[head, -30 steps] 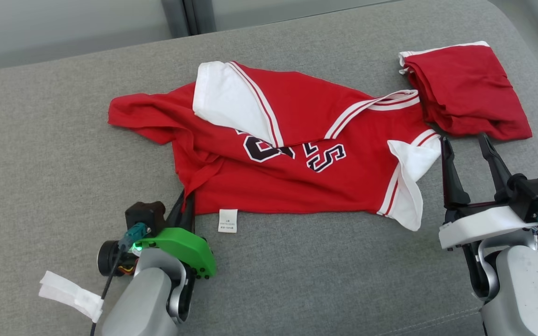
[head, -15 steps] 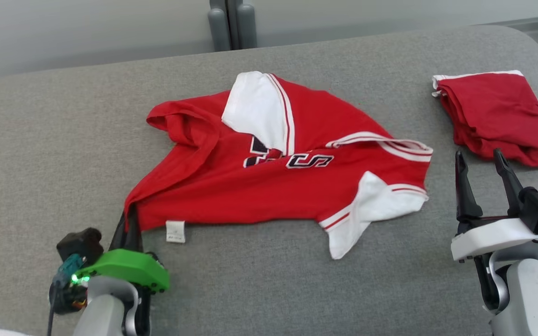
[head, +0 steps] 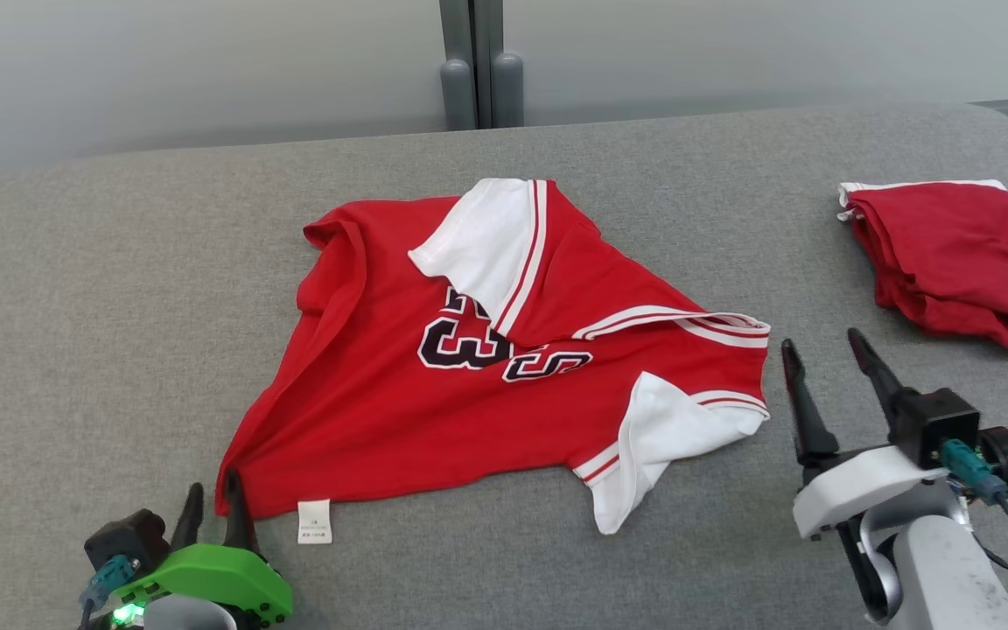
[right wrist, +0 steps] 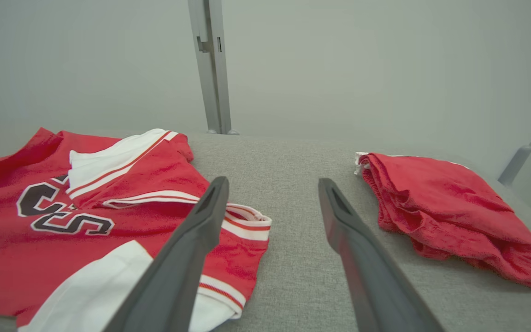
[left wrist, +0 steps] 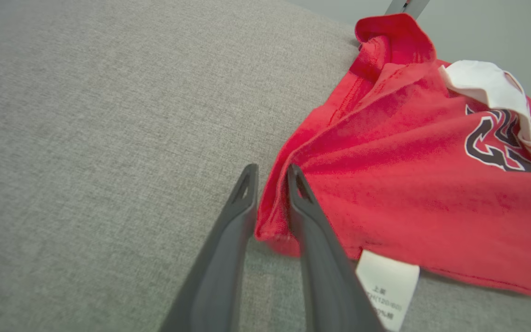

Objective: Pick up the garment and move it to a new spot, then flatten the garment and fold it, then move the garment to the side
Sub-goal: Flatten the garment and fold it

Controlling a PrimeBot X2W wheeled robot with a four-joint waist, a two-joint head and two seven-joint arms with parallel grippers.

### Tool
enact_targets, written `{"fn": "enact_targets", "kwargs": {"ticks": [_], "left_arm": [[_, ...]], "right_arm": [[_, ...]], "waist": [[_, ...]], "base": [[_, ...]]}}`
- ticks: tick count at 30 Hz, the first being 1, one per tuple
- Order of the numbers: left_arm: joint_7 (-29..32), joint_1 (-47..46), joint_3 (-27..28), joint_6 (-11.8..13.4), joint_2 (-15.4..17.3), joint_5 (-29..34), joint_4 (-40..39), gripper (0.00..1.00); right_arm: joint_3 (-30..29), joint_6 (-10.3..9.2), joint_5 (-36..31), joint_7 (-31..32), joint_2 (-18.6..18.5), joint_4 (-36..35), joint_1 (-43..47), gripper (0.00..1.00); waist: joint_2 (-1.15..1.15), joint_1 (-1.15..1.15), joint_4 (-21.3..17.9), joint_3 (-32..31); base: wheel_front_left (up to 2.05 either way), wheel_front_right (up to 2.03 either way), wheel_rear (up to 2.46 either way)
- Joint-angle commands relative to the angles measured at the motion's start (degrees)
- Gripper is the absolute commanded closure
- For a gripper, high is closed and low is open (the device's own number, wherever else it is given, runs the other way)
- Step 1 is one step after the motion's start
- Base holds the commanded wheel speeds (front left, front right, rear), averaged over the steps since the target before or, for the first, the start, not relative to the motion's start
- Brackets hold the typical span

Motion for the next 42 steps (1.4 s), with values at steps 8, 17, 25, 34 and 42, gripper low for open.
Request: {"fn": "enact_targets", "kwargs": {"ticks": [8, 17, 25, 34, 42], "left_arm": [[-0.02, 1.47, 2.33, -1.51, -0.10, 4.74, -6.47, 0.00], [-0.02, 4.10, 1.76, -2.75, -0.97, 7.03, -13.54, 0.00], [-0.01, 5.82, -0.04, -2.34, -1.28, 6.18, -15.68, 0.00], [-0.02, 6.00, -1.54, -1.05, -1.28, 5.08, -16.96, 0.00], [-0.02, 5.72, -1.99, -0.66, -1.27, 5.06, -17.25, 0.00]], "right_arm": [[7.97, -0.09, -5.50, 3.09, -0.19, 7.09, -5.86, 0.00], [15.23, -0.09, -6.67, 8.81, -1.52, 20.26, -14.16, 0.00], [20.34, -0.09, -1.52, 11.69, -3.51, 28.79, -17.10, 0.00], [25.72, -0.09, 4.08, 12.01, -4.97, 29.34, -15.67, 0.27], [27.70, -0.09, 4.65, 10.66, -5.33, 26.60, -14.42, 1.00]], "waist": [[0.00, 0.00, 2.06, -0.67], [0.00, 0.00, 5.82, -0.13], [0.00, 0.00, 7.82, 0.23], [0.00, 0.00, 6.71, 0.32], [0.00, 0.00, 5.21, 0.79]], "base": [[0.00, 0.00, 0.00], [0.00, 0.00, 0.00], [0.00, 0.00, 0.00], [0.00, 0.00, 0.00], [0.00, 0.00, 0.00]]}}
